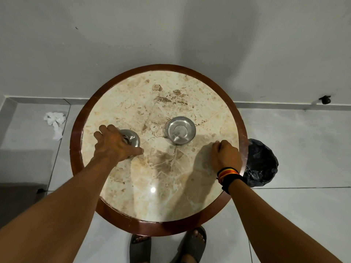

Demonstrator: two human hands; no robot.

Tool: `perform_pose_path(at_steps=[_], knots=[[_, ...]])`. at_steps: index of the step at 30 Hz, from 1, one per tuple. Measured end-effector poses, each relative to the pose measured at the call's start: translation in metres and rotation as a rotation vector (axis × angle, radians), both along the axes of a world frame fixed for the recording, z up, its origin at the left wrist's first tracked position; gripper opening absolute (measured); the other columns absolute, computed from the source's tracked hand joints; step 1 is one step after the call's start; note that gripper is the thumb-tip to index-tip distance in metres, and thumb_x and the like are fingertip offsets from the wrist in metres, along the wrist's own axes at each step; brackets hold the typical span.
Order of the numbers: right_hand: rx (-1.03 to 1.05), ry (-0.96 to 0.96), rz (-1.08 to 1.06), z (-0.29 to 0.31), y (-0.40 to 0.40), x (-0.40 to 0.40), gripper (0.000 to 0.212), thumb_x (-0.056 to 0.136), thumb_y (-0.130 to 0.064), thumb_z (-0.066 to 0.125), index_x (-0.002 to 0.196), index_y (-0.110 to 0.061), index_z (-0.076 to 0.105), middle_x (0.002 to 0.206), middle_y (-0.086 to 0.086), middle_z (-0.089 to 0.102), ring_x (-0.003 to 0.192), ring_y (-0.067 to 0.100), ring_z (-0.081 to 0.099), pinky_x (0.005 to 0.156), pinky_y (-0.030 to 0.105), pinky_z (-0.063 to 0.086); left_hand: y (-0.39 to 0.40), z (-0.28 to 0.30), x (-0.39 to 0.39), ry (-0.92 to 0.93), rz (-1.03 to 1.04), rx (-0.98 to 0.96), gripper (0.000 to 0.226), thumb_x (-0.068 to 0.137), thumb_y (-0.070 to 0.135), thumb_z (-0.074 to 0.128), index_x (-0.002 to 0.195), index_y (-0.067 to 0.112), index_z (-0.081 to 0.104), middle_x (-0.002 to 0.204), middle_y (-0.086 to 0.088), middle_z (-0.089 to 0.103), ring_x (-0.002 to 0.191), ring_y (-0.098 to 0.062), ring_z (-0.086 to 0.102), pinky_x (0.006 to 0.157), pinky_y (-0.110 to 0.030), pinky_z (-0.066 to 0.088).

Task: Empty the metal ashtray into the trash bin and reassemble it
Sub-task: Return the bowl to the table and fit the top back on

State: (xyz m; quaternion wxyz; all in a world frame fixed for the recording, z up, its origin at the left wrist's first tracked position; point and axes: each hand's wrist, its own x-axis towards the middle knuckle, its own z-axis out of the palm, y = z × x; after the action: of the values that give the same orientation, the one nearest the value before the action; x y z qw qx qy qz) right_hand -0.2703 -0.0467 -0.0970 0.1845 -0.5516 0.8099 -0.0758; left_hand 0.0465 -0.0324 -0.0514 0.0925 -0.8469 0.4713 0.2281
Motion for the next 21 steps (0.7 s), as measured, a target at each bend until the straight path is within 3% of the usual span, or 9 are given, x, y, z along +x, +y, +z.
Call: perform_pose_path(at_steps=[8,13,21], knots=[[0.027,-0.008,0.003,0.001,-0.001,-0.003,0.036,0.103,-0.036,0.034,0.083,-0.013,0.054,0.061,-0.001,0.044,0.065,0.026,0.049,0.064,0.032,0.038,-0.009,0.001,0.003,0.089,0.092,0.03,0.135,0.048,0.066,0.096,0.148,0.002,0.03,0.147,-0.02,0.036,0.144,-0.041,0.035,0.112,-0.055,0.045],[0.014,-0.001,0.003,-0.003,0.001,0.0,0.04,0.102,-0.038,0.033,0.086,-0.012,0.059,0.07,0.005,0.056,0.066,0.027,0.054,0.067,0.034,0.044,-0.005,-0.001,0.001,0.084,0.096,0.022,0.13,0.051,0.065,0.095,0.146,0.004,0.032,0.146,-0.021,0.034,0.144,-0.041,0.031,0.111,-0.054,0.044],[0.015,-0.016,-0.029,-0.004,0.0,0.002,0.041,0.1,-0.039,0.033,0.083,-0.012,0.06,0.07,0.006,0.059,0.065,0.027,0.056,0.065,0.034,0.046,0.014,-0.006,-0.024,0.052,0.01,-0.155,0.105,0.067,0.06,0.088,0.143,0.002,0.044,0.142,-0.022,0.042,0.135,-0.041,0.041,0.111,-0.054,0.043]])
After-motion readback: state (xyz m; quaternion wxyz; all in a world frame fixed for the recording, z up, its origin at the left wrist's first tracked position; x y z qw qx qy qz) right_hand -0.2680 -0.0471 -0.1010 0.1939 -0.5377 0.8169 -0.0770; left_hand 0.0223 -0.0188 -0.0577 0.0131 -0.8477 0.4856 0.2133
